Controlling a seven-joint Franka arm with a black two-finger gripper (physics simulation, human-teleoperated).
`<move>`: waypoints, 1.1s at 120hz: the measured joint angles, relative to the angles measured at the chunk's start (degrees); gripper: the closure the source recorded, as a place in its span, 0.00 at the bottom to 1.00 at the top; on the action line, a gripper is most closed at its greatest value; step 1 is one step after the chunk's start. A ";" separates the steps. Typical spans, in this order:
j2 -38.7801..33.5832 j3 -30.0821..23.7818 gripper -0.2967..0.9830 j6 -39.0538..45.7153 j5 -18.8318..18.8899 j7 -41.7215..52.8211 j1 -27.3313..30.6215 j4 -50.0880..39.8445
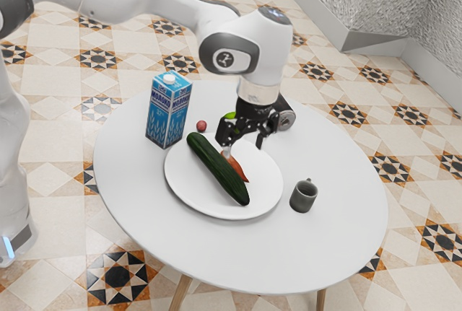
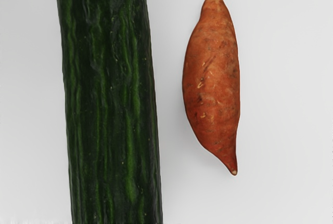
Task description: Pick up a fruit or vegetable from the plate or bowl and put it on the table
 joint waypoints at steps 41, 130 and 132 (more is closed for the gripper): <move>-4.55 -0.50 0.23 0.41 0.12 -2.69 -0.07 -4.07; -3.10 0.13 0.23 7.71 -0.34 -3.74 0.75 -10.93; -3.10 0.13 0.23 7.86 -0.35 -3.73 0.93 -11.06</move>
